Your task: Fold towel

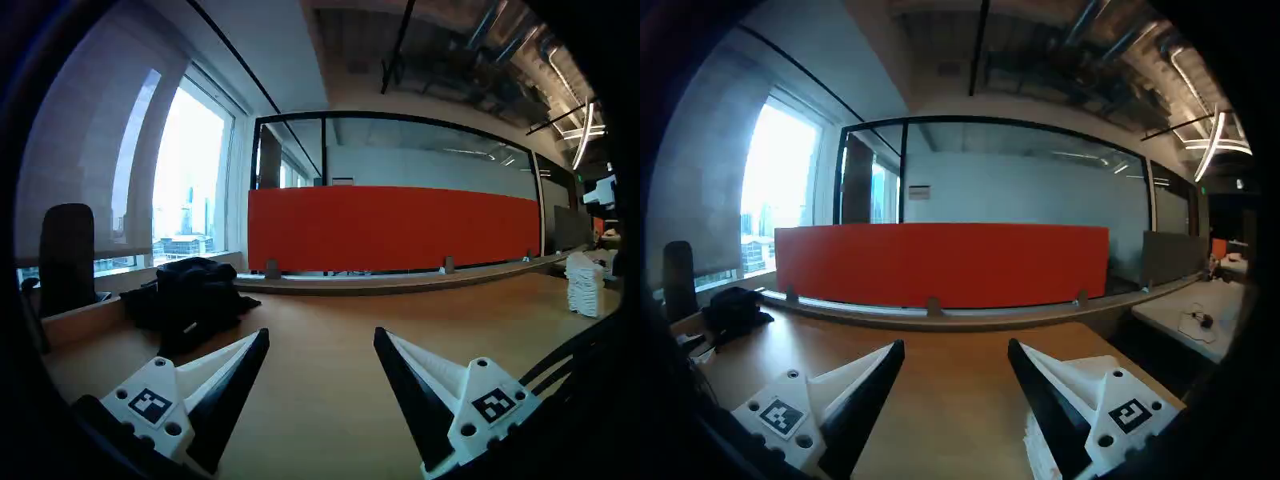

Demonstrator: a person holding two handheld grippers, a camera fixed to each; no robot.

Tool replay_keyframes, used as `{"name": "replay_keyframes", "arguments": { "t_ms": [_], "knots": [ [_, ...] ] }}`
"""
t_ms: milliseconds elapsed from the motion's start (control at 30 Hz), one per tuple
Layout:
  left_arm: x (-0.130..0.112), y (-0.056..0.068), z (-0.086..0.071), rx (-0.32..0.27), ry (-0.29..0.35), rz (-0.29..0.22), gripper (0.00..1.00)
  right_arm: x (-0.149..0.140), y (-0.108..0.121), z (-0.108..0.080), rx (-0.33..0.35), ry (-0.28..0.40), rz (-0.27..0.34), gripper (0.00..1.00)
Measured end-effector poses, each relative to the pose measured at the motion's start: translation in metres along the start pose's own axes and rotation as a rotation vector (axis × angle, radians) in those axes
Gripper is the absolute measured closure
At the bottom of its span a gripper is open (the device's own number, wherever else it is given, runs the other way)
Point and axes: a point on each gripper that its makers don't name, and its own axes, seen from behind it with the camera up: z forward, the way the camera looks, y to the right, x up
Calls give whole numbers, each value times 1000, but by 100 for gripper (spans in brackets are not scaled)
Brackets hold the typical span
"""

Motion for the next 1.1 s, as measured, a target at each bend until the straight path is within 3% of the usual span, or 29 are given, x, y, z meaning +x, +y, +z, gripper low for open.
{"name": "replay_keyframes", "arguments": {
  "t_ms": [267,567,1100],
  "knots": [
    [0,0,0,0,0,1,3,-9,8,2,2,43,0,0],
    [0,0,0,0,0,0,3,-49,18,3,-7,59,-6,0],
    [0,1,0,0,0,0,3,-112,21,6,-12,56,52,0]
  ]
}}
